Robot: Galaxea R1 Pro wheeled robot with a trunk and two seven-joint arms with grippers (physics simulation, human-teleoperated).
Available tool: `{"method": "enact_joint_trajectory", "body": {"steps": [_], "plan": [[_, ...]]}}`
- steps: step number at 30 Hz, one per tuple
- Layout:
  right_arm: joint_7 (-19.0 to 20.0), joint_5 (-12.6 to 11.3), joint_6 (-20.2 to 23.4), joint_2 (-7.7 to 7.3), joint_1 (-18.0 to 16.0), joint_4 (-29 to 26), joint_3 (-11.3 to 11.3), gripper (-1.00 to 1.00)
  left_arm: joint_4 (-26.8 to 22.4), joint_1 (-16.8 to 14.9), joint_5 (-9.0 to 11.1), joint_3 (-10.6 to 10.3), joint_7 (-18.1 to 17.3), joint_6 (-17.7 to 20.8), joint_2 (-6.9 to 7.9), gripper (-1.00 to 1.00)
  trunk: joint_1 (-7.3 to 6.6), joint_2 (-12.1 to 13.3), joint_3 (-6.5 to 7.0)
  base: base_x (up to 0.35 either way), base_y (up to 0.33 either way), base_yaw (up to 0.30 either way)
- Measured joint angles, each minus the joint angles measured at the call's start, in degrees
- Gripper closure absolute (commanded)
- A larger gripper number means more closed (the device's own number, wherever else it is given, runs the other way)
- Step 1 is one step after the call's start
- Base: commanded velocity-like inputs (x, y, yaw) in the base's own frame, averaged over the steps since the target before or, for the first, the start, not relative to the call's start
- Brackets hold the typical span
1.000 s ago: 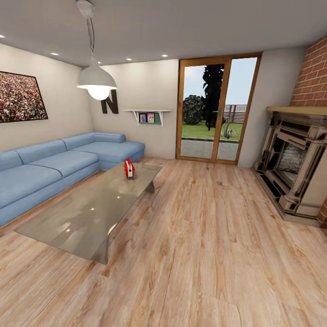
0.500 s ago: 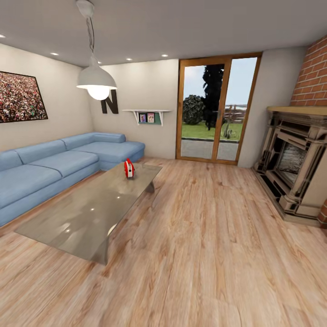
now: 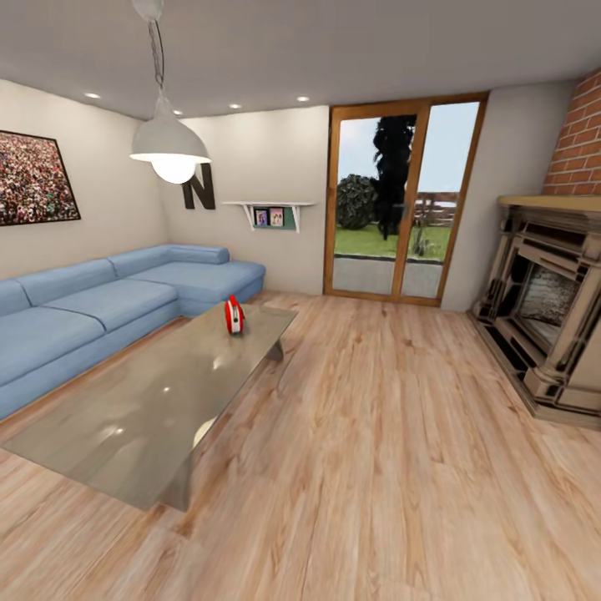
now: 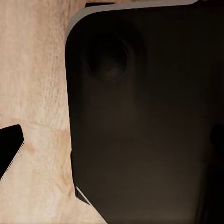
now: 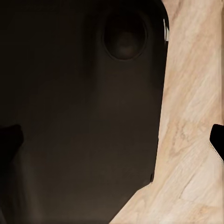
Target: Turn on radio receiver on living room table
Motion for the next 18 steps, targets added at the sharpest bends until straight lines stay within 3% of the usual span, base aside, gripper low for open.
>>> {"method": "enact_joint_trajectory", "body": {"steps": [18], "plan": [[0.00, -0.12, -0.01, 0.00, 0.00, 0.00, -0.08, -1.00, 0.07, 0.00, 0.23, 0.31, 0.02, 0.00, 0.09, -1.00, 0.00, 0.00, 0.00, 0.323, 0.000, 0.000]]}}
